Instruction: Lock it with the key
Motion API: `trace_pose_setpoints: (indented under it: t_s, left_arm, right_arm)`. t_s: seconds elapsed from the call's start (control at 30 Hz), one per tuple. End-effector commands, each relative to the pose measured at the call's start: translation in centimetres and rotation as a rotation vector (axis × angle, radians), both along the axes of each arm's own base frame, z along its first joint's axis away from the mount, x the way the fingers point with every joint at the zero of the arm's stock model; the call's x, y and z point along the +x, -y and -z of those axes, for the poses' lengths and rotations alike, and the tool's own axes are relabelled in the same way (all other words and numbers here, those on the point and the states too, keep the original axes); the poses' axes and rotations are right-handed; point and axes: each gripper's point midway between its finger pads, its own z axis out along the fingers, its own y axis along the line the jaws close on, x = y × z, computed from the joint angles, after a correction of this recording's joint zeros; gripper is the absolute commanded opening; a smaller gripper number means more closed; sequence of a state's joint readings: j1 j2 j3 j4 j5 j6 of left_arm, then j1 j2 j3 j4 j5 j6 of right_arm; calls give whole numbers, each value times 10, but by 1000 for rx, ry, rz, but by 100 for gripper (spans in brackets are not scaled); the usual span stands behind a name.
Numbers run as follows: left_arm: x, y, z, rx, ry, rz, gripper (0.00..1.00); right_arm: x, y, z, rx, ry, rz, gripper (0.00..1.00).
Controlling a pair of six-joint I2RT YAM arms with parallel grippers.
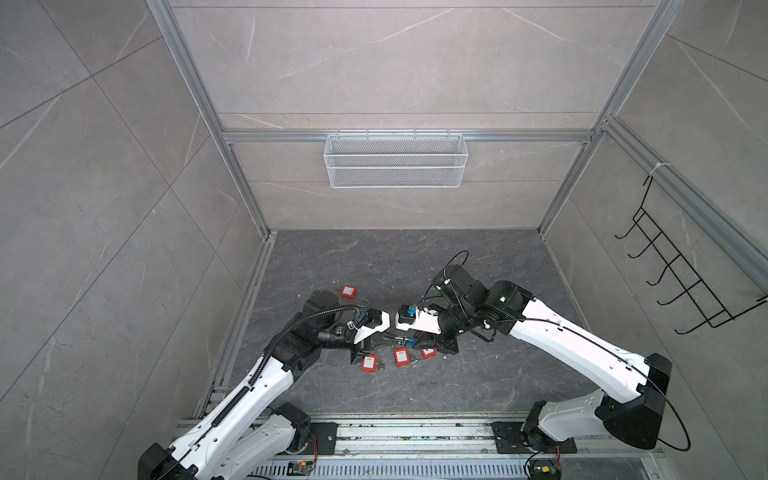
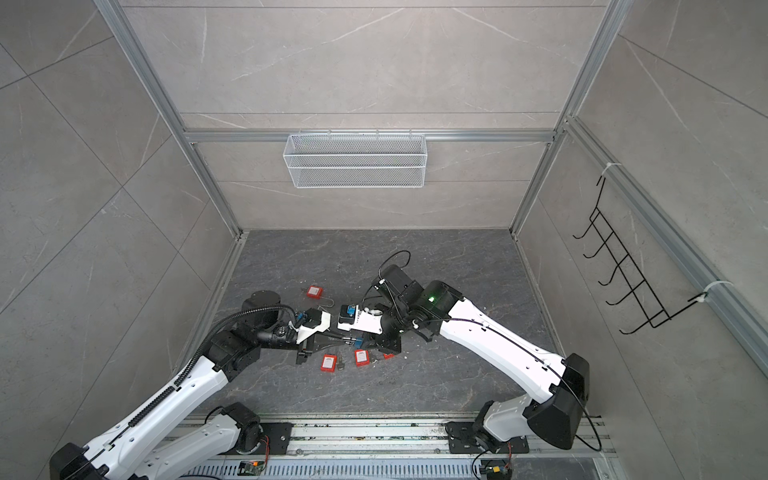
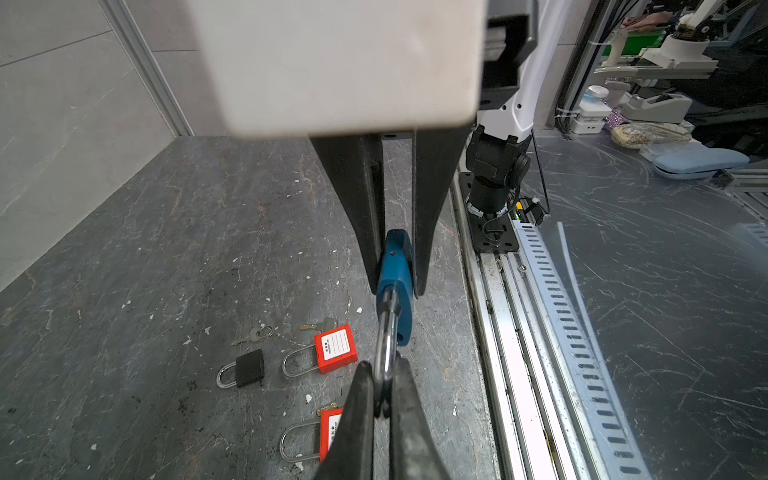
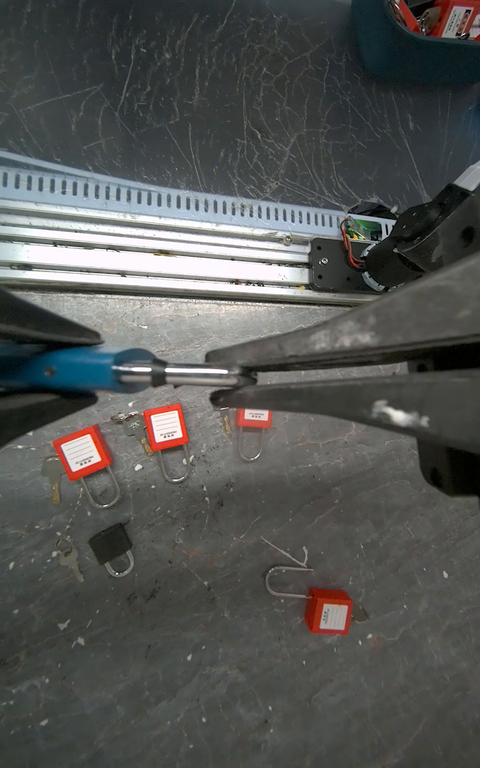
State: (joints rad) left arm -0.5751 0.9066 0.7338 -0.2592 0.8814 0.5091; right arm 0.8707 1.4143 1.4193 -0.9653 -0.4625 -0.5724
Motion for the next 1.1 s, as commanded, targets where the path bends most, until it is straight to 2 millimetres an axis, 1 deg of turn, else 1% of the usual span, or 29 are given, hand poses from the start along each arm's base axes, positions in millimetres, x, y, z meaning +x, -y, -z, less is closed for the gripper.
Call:
trace_pose_setpoints:
  t_s: [0.0,0.13,0.3,0.43,0.6,0.67,0.87,0.97,1.07]
  left_arm:
    - [-1,9,-14,-30,90,21,0]
    - [-3,16,-17,-60,126,18,0]
    - [-6,22,-16,-76,95,31,0]
    - [-8,24,-16,-90,48,41,0]
    - [-15,25,-17,-100,-18,76,0]
    - [-16,26,-16,-97,-34,82,0]
    - [-20,28,-24,-112,-75,112,0]
    - [-20,30,-23,-104,-92,123,0]
    - [-17,31,-19,-97,-76,123,0]
  right_arm:
    - [-1,-22,-35,144,25,-60,1]
    - [1,-28,-43,184,30,-72,0]
    - [11,-36,-54,257,62,-52,0]
    - [18,-35,-54,258,107,-31,0]
    - [32,-27,-47,209,185,24,0]
    - [35,-24,-48,212,211,36,0]
    - [31,-16,-43,180,207,47,0]
    - [28,-14,-42,188,200,45,0]
    - [21,-20,-50,239,169,27,0]
